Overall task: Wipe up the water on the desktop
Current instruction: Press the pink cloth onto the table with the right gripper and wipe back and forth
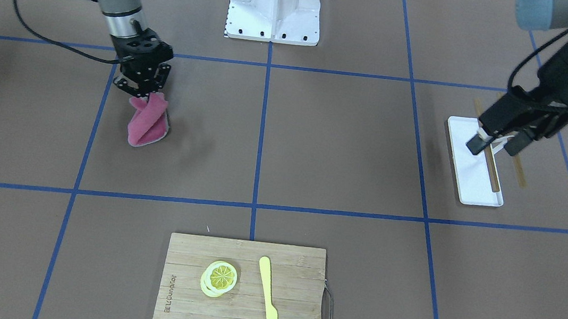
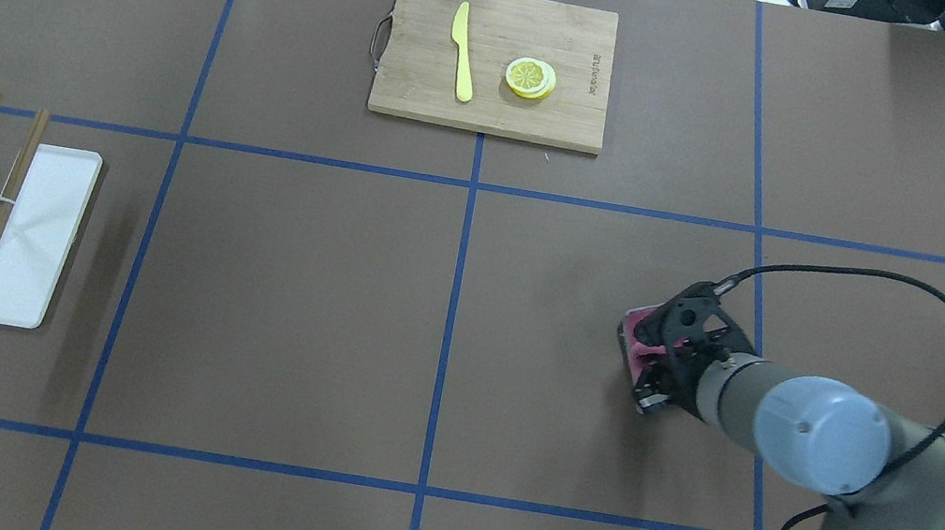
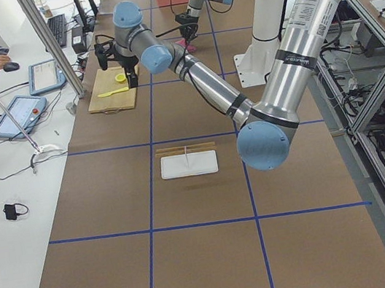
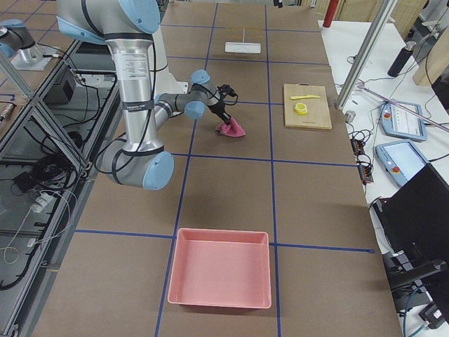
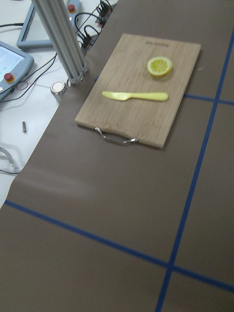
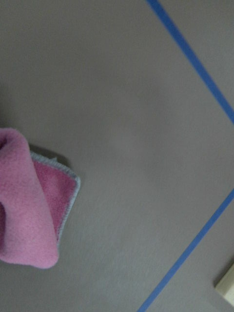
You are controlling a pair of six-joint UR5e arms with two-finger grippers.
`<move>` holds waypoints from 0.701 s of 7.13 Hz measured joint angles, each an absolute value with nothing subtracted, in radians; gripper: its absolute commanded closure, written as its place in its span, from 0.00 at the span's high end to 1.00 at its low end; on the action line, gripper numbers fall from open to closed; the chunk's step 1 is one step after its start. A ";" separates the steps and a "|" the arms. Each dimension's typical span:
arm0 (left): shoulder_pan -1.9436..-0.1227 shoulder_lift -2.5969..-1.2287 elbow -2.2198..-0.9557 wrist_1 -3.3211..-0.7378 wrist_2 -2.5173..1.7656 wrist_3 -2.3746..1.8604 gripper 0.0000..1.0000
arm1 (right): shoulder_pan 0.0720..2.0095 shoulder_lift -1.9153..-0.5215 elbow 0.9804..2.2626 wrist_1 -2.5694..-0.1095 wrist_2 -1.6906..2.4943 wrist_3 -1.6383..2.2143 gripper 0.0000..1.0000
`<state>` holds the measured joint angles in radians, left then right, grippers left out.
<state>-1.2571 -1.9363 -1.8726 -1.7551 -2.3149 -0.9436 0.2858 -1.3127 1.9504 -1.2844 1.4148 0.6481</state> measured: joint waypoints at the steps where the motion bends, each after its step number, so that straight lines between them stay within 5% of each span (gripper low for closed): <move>1: -1.308 -1.886 -1.849 -1.755 -2.316 -0.760 0.97 | 0.236 -1.228 1.947 -1.377 1.391 0.705 0.00; 5: -1.427 -1.795 -1.793 -1.718 -2.310 -0.357 0.97 | 0.193 -1.204 1.951 -1.456 1.354 0.756 0.00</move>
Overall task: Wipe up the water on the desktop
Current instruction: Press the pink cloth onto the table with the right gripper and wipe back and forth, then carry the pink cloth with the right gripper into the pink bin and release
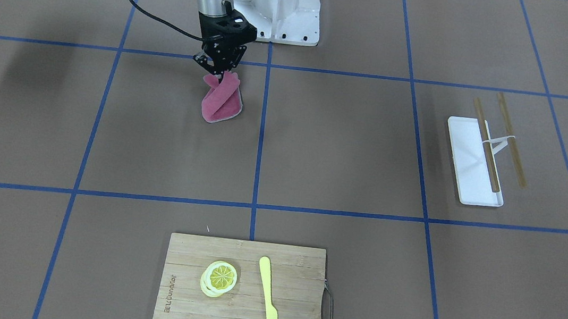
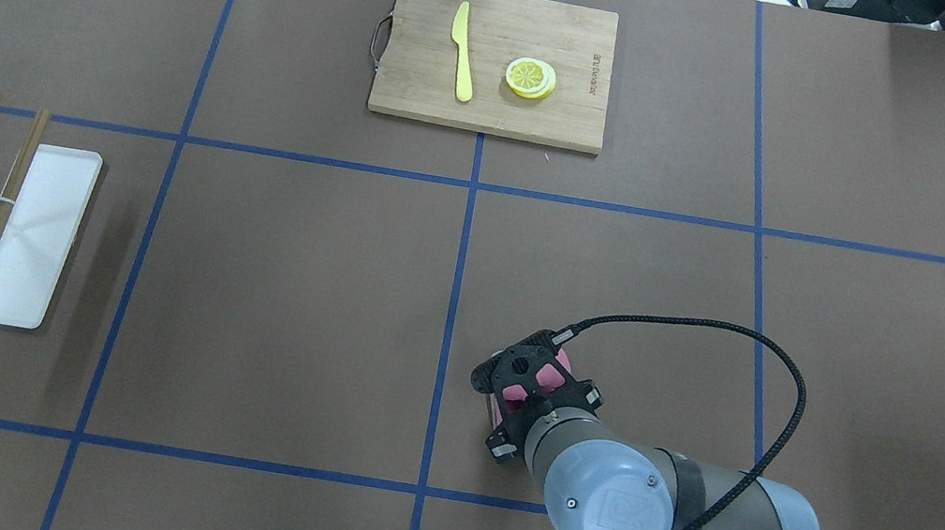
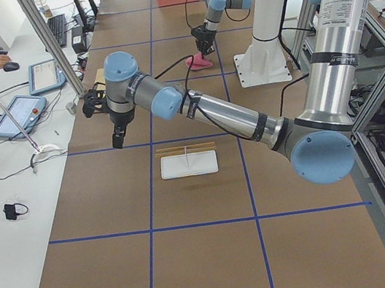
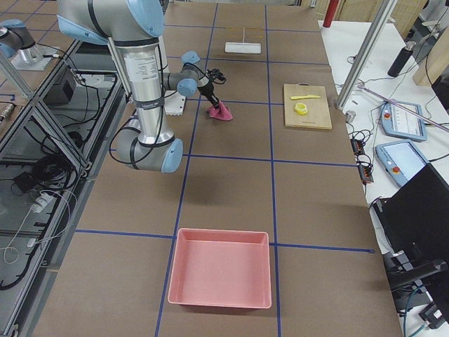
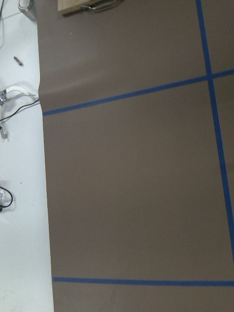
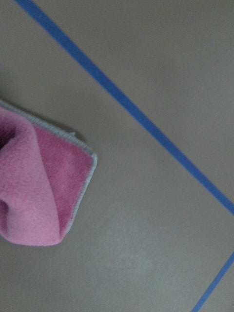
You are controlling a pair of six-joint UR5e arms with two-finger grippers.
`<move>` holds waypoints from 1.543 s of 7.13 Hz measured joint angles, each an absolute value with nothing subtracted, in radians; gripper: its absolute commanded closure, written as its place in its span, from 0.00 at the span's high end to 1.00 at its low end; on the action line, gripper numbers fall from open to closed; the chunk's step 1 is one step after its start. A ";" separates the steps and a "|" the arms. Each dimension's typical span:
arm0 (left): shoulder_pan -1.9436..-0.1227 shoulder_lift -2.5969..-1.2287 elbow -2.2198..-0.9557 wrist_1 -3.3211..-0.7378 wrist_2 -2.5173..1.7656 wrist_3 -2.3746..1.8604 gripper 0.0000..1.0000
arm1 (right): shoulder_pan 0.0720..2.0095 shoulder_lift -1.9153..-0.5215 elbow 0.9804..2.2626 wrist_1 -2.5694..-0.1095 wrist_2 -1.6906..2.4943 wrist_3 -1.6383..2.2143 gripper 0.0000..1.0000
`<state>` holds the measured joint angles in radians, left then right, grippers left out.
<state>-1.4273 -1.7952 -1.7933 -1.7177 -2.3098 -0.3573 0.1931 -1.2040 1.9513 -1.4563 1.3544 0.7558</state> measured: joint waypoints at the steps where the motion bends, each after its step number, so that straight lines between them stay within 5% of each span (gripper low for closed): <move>1: -1.431 -1.793 -1.794 -1.713 -2.309 -0.346 0.97 | 0.218 -1.273 1.982 -1.454 1.362 0.720 0.00; 7: -1.443 -1.765 -1.823 -1.710 -2.313 -0.339 0.97 | 0.425 -1.669 2.125 -1.346 1.483 0.425 0.00; 11: -1.446 -1.725 -1.847 -1.712 -2.314 -0.339 0.97 | 0.847 -1.772 2.148 -1.310 1.863 0.269 0.00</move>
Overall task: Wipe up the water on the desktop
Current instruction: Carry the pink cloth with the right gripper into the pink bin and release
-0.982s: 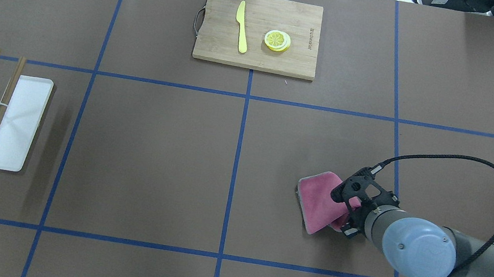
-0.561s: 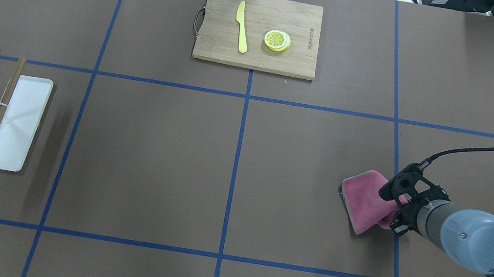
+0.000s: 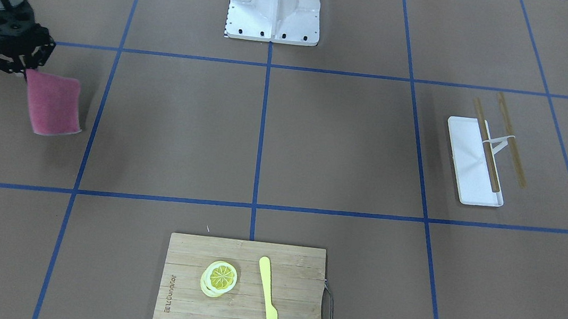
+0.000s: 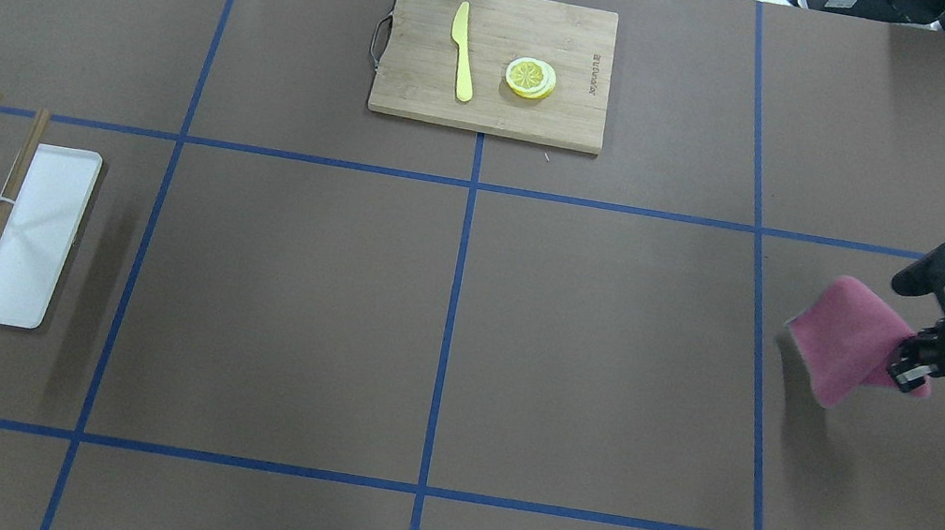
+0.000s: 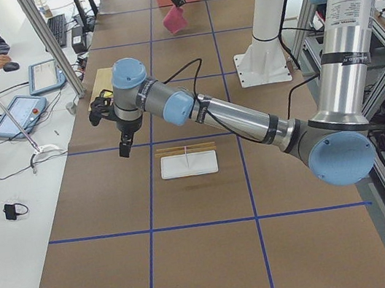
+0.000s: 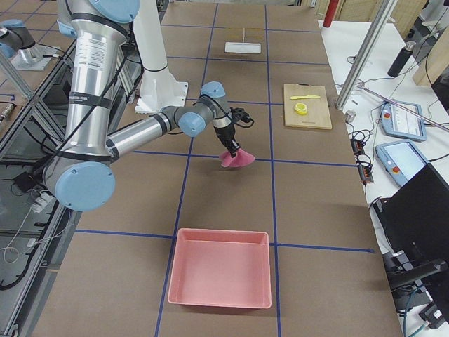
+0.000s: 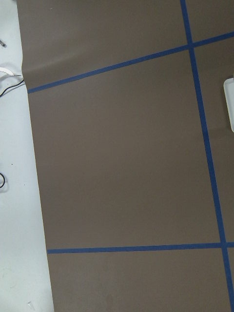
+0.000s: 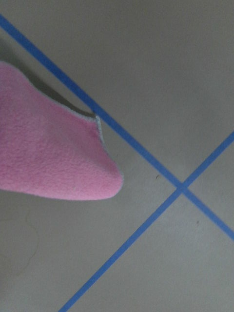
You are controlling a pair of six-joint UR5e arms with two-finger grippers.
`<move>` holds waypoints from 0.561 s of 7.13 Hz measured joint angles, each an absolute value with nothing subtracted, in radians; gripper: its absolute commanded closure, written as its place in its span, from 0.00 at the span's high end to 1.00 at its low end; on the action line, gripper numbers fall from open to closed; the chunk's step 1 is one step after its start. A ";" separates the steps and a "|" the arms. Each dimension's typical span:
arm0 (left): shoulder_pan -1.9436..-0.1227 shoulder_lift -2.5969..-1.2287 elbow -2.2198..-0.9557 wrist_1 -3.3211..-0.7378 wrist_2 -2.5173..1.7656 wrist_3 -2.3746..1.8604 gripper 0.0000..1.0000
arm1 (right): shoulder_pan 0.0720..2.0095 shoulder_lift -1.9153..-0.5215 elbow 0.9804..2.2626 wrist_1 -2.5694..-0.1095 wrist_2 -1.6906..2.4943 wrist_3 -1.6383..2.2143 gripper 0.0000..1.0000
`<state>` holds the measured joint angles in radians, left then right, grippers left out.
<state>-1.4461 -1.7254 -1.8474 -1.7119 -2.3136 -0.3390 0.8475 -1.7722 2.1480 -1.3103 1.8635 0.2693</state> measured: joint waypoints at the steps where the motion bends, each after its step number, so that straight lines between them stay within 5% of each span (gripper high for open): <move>1: -1.446 -1.716 -1.857 -1.712 -2.313 -0.339 0.97 | 0.986 -1.822 2.141 -1.311 1.965 0.196 0.00; 4: -1.443 -1.672 -1.842 -1.710 -2.316 -0.296 0.97 | 1.426 -1.908 1.974 -1.316 2.186 -0.169 0.00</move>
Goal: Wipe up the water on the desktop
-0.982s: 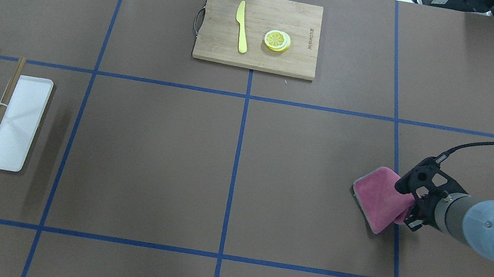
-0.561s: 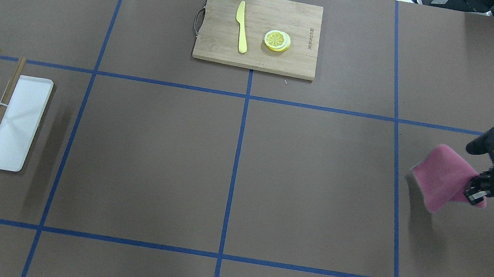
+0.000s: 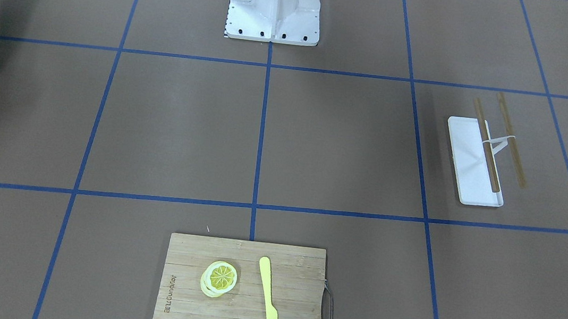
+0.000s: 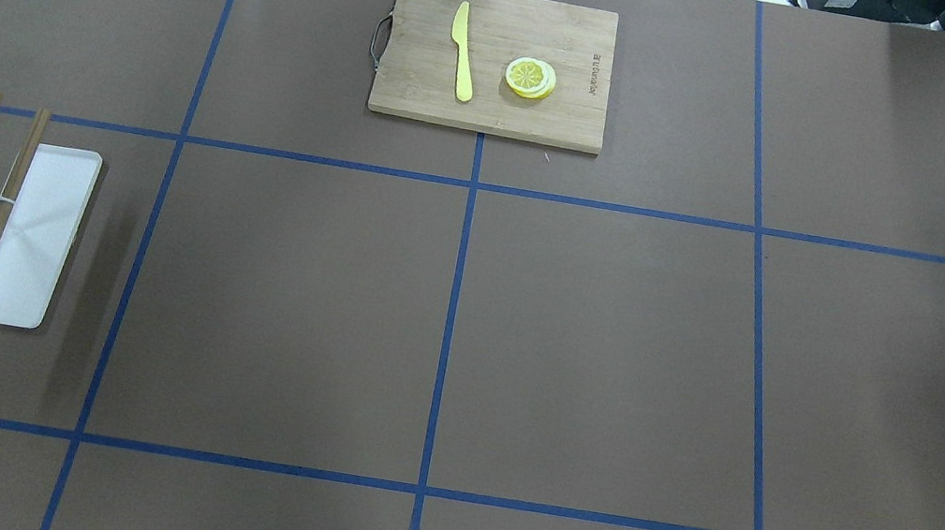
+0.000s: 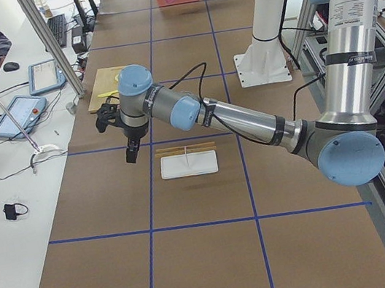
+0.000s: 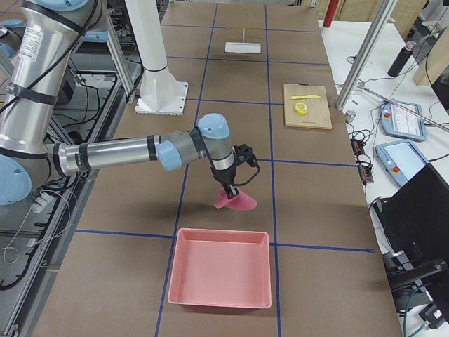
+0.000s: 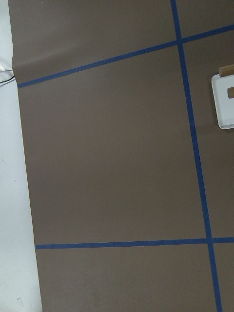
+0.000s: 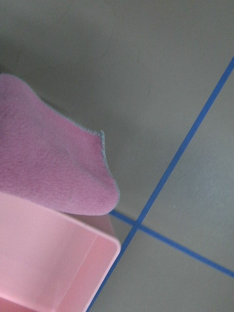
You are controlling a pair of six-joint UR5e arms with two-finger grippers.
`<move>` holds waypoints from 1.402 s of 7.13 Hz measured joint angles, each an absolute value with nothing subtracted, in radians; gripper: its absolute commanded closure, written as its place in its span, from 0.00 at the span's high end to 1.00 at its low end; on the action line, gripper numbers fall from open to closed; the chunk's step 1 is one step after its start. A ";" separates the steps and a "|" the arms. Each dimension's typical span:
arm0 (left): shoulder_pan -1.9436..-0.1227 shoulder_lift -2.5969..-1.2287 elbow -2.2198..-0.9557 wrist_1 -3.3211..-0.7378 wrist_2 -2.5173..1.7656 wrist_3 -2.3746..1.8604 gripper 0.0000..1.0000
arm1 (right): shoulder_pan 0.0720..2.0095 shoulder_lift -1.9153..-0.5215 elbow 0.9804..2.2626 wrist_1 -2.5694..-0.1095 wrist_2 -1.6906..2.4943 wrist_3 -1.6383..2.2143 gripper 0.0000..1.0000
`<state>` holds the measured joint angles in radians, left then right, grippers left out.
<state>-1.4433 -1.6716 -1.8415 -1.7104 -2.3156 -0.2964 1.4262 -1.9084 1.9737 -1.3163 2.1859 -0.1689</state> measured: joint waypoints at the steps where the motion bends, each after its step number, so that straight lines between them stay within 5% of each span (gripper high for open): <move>1: -1.443 -1.650 -1.837 -1.708 -2.316 -0.272 0.97 | 1.543 -1.904 1.904 -1.332 2.238 -0.272 0.00; 4: -1.442 -1.630 -1.835 -1.703 -2.316 -0.255 0.97 | 1.731 -1.896 1.839 -1.468 2.274 -0.403 0.00; 6: -1.441 -1.629 -1.833 -1.703 -2.316 -0.254 0.97 | 1.777 -1.885 1.828 -1.546 2.247 -0.469 0.99; 10: -1.441 -1.619 -1.810 -1.655 -2.316 -0.251 0.97 | 1.768 -1.799 1.721 -1.566 2.229 -0.469 1.00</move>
